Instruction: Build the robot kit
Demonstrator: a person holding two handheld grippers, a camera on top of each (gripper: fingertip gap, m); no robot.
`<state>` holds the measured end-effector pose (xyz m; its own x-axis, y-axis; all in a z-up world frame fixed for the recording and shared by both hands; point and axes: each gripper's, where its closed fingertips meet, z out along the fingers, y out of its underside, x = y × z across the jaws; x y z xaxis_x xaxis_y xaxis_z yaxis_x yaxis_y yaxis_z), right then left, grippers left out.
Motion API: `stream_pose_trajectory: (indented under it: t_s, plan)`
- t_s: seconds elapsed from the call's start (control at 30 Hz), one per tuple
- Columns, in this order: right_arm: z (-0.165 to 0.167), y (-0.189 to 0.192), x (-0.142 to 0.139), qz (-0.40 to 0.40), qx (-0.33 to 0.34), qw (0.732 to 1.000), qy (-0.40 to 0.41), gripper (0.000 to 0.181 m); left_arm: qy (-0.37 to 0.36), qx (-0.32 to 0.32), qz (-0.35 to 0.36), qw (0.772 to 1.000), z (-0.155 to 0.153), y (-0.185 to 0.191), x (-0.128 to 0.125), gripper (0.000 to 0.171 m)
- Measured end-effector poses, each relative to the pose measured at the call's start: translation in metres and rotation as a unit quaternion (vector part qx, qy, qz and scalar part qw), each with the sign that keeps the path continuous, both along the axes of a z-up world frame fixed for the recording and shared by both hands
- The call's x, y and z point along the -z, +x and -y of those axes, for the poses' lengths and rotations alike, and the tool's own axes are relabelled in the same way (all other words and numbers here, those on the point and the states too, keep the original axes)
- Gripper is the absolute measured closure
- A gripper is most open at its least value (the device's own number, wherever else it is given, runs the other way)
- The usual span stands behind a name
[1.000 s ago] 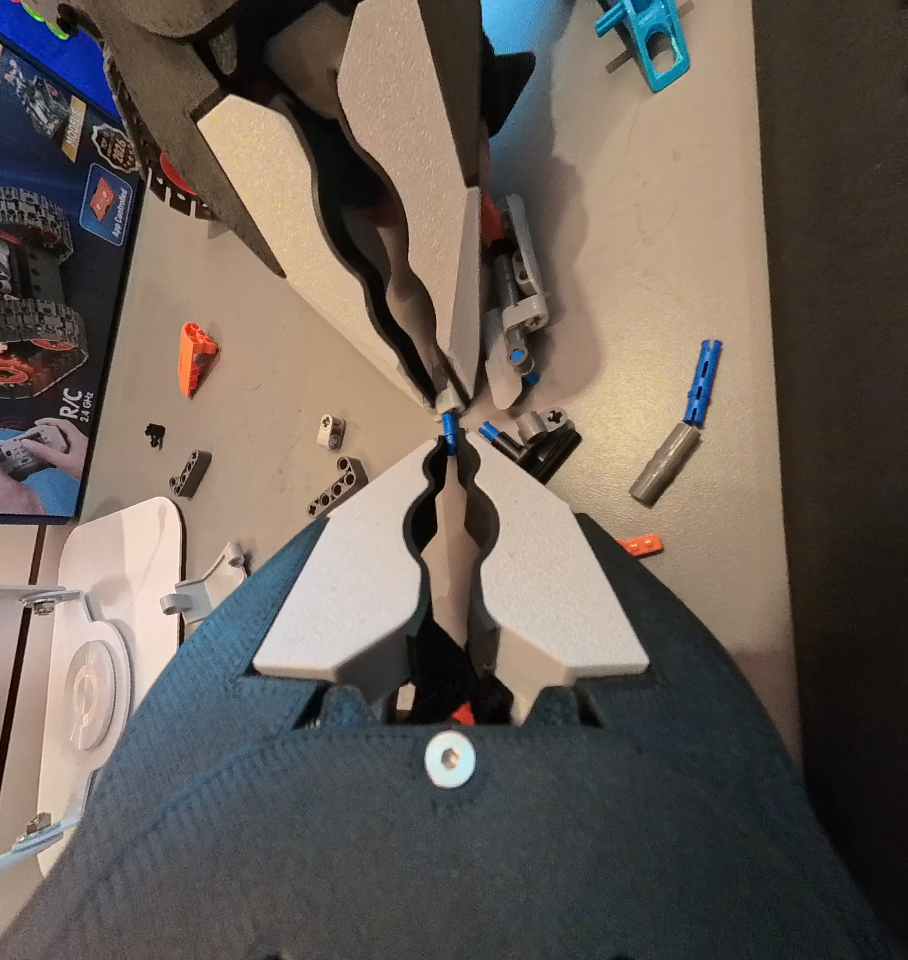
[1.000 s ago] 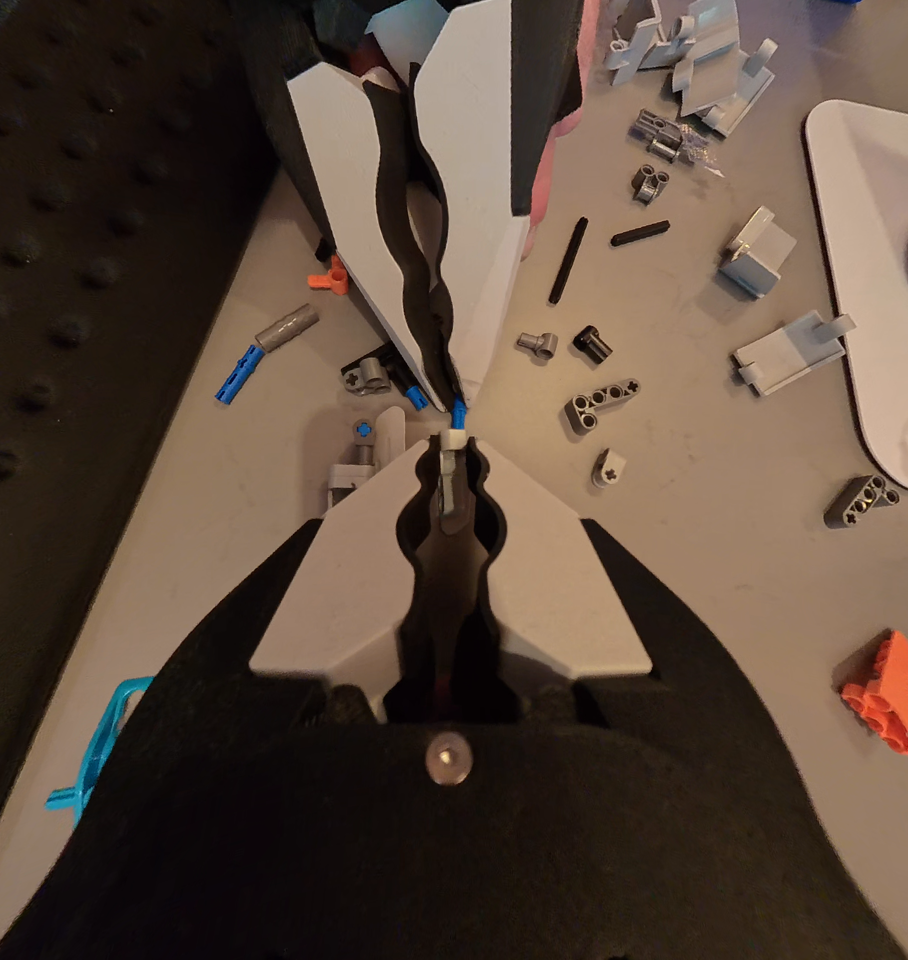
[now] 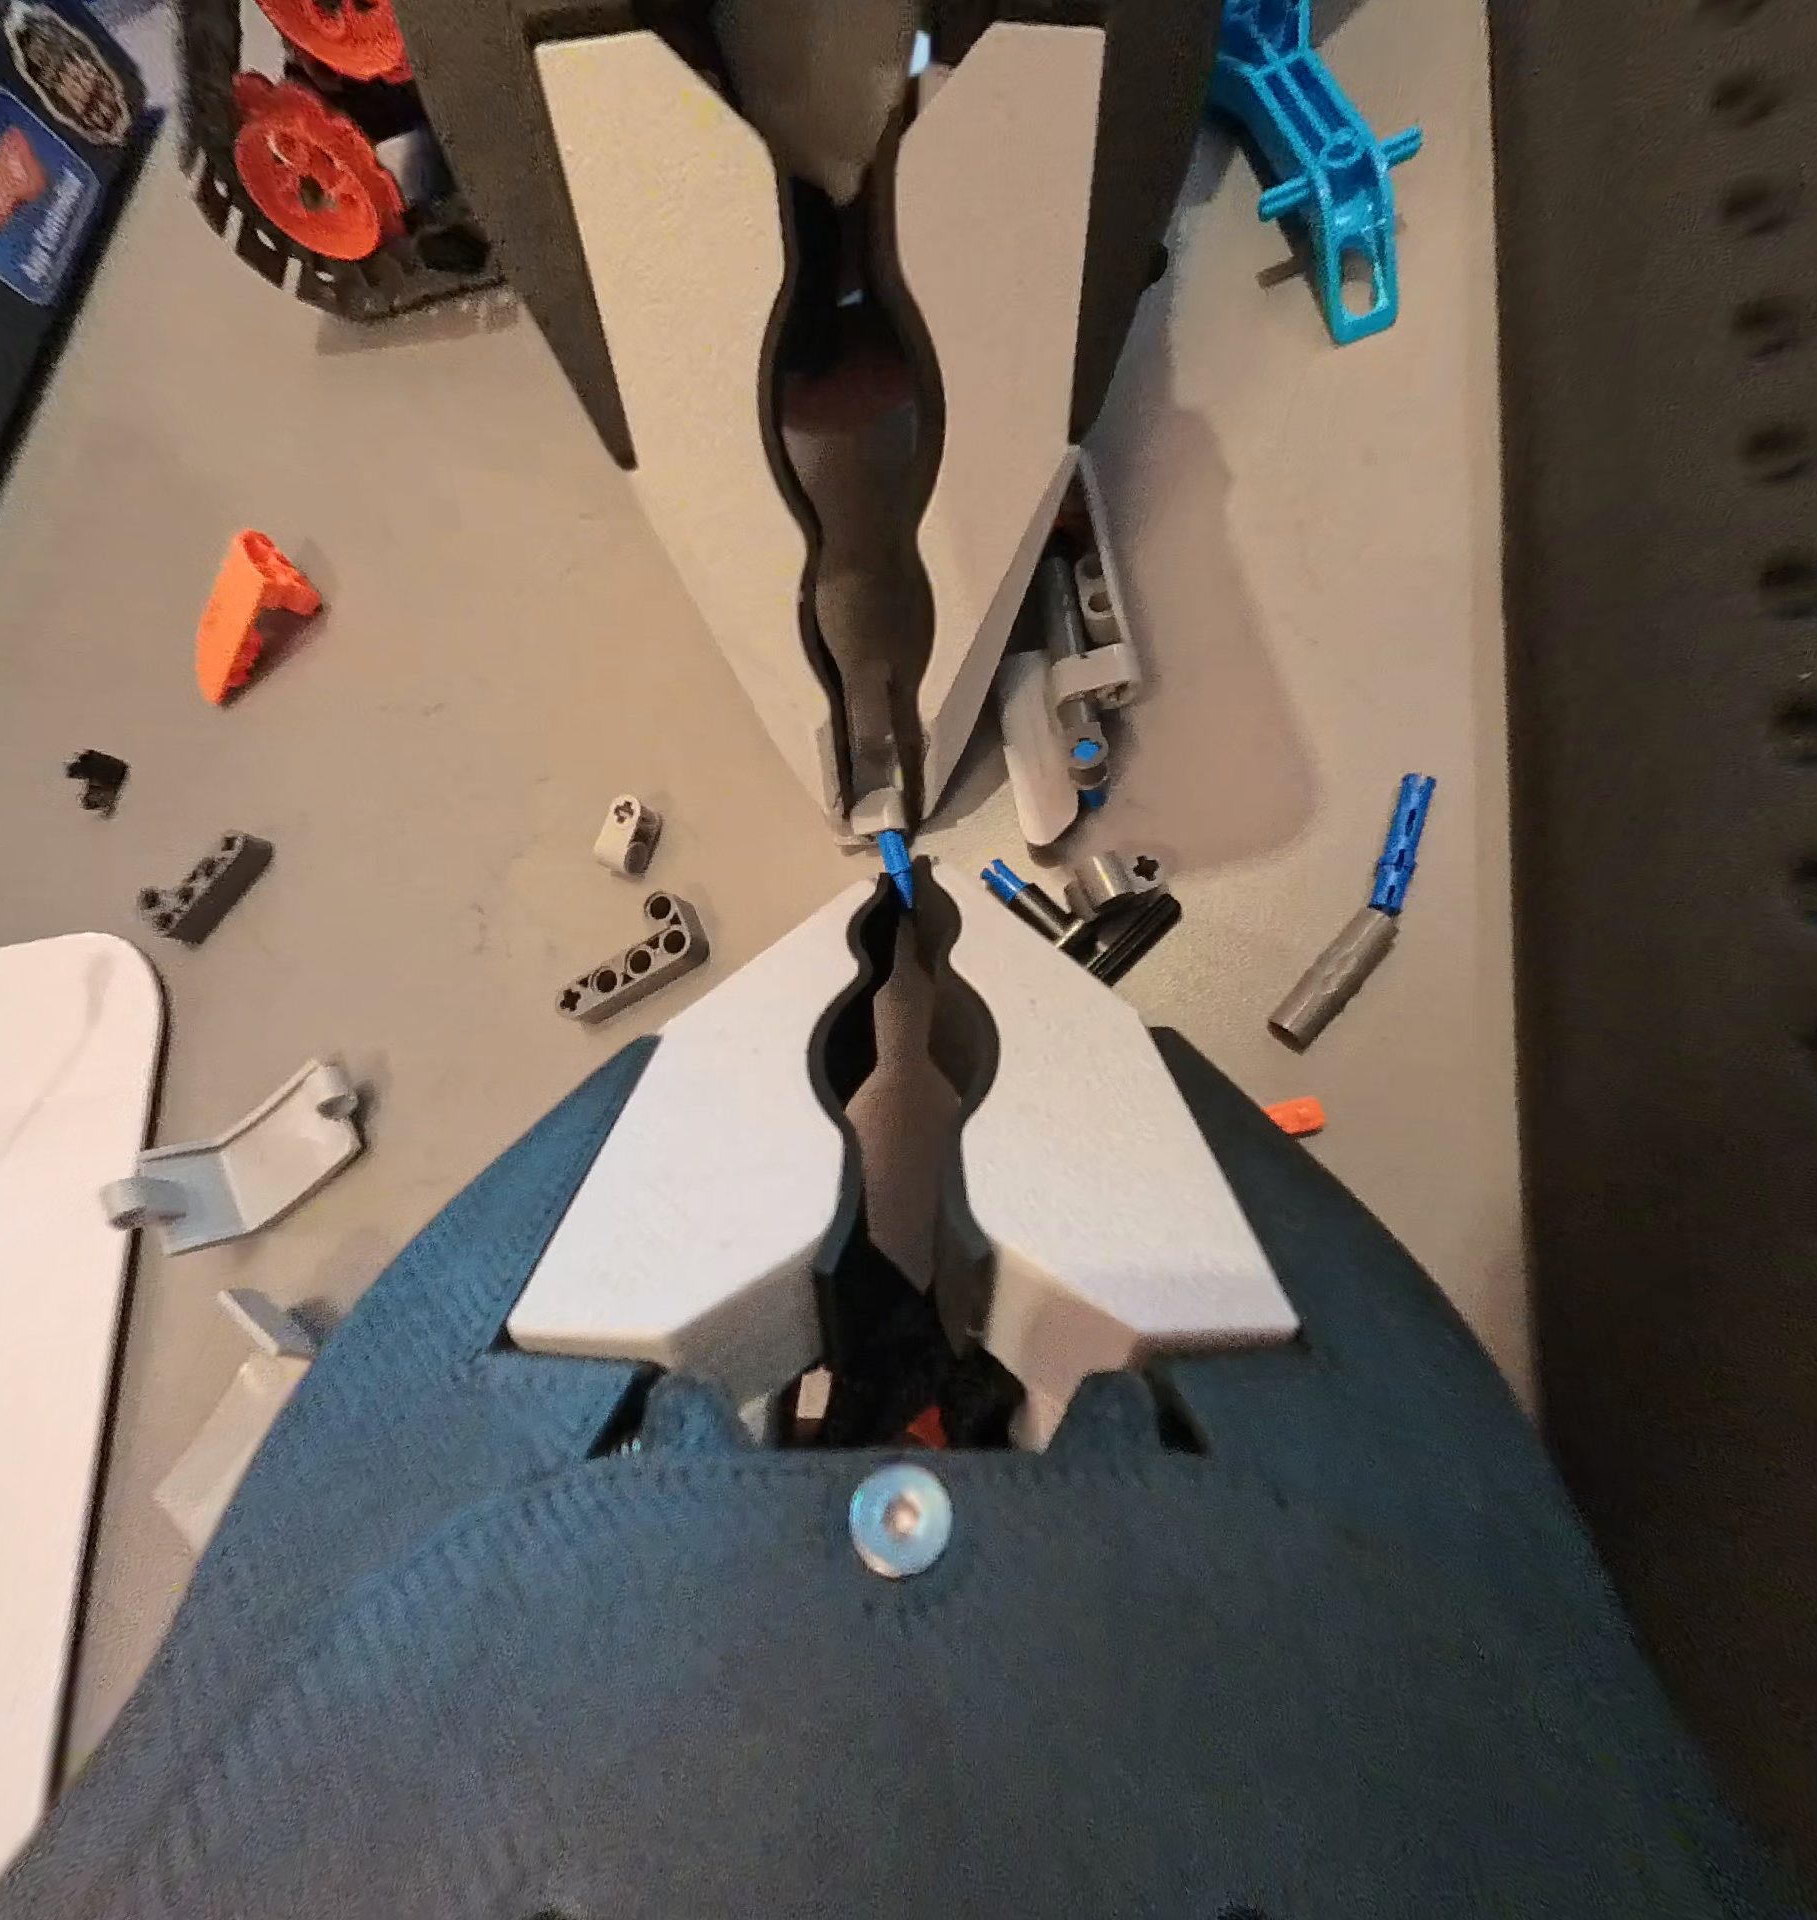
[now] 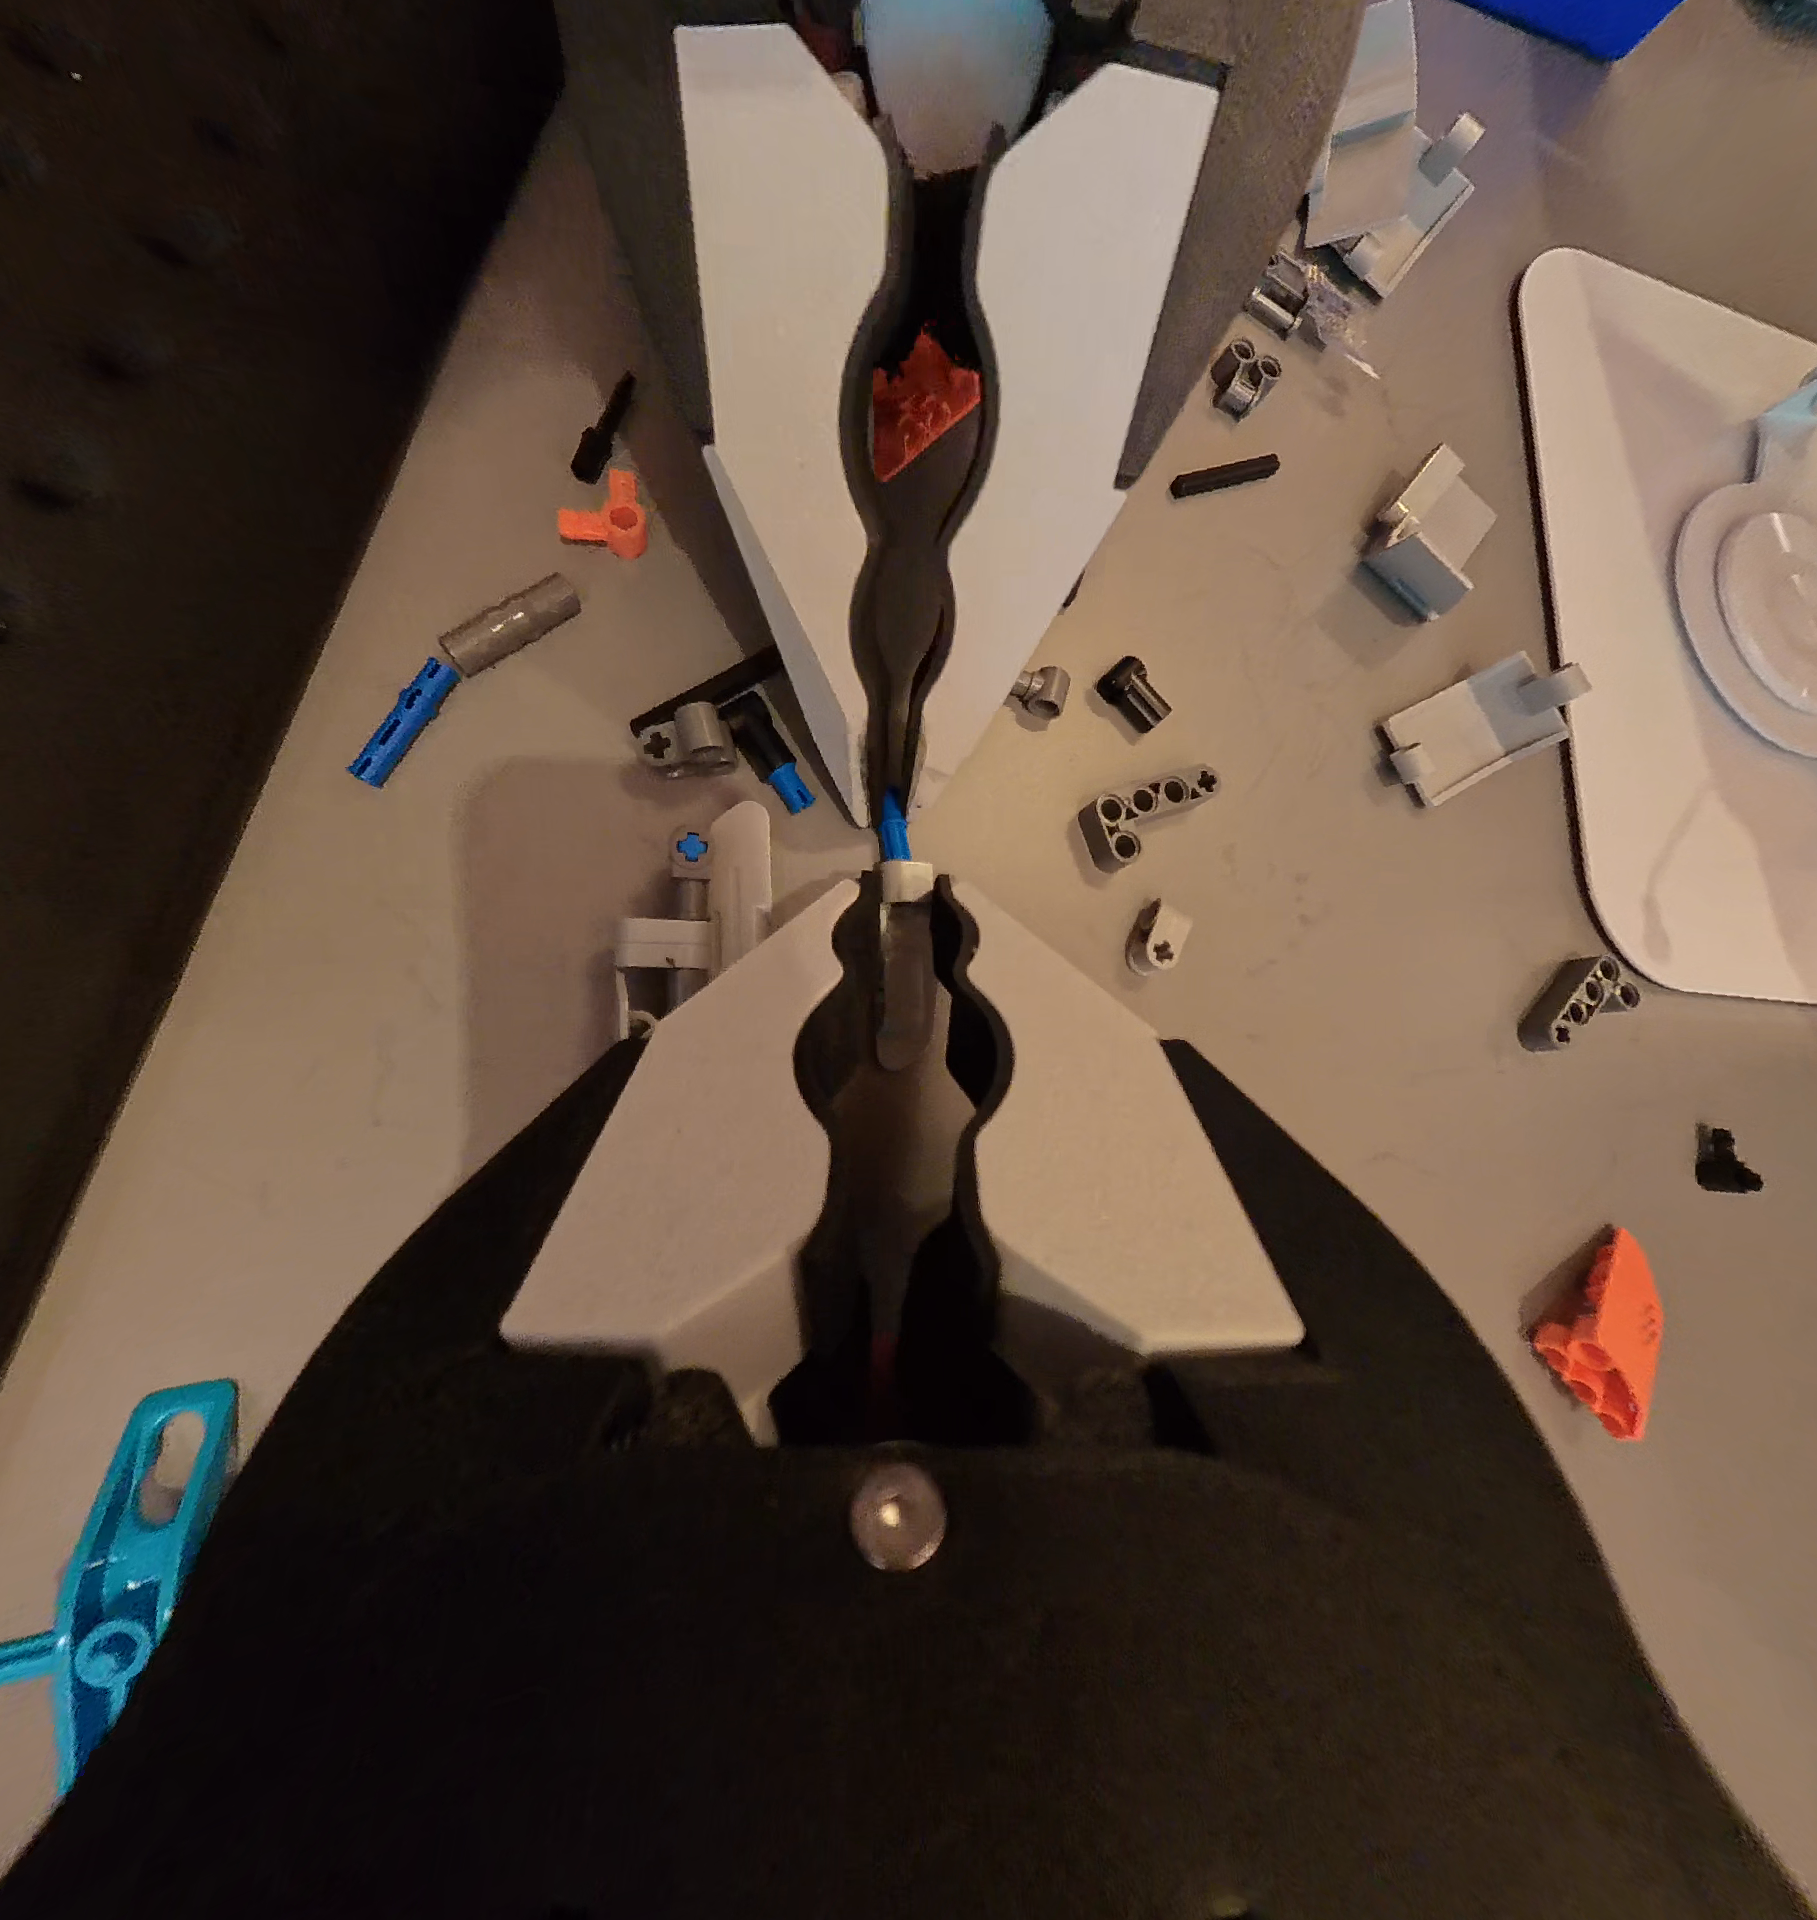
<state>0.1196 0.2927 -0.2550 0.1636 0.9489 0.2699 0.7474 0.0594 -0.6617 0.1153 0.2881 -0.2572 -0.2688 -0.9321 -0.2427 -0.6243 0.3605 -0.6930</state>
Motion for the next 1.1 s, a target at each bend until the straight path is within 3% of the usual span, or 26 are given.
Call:
stream_pose_trajectory:
  t_s: [0.43, 0.87, 1.1]
  plan:
    - [-0.0014, 0.0003, -0.0008, 0.030, -0.019, 0.998, 0.042, 0.175, -0.074, 0.015, -0.022, 0.997, 0.0005, 0.0012, 0.0001, 0.170]
    - [0.0007, -0.0013, 0.0006, -0.051, -0.011, 0.996, -0.074, 0.174, -0.052, 0.017, -0.014, 0.998, 0.0005, 0.0012, 0.0003, 0.171]
    - [0.0034, -0.0044, 0.0006, -0.053, -0.027, 0.996, -0.071, 0.174, -0.050, 0.029, -0.014, 0.998, 0.0021, 0.0008, 0.0006, 0.171]
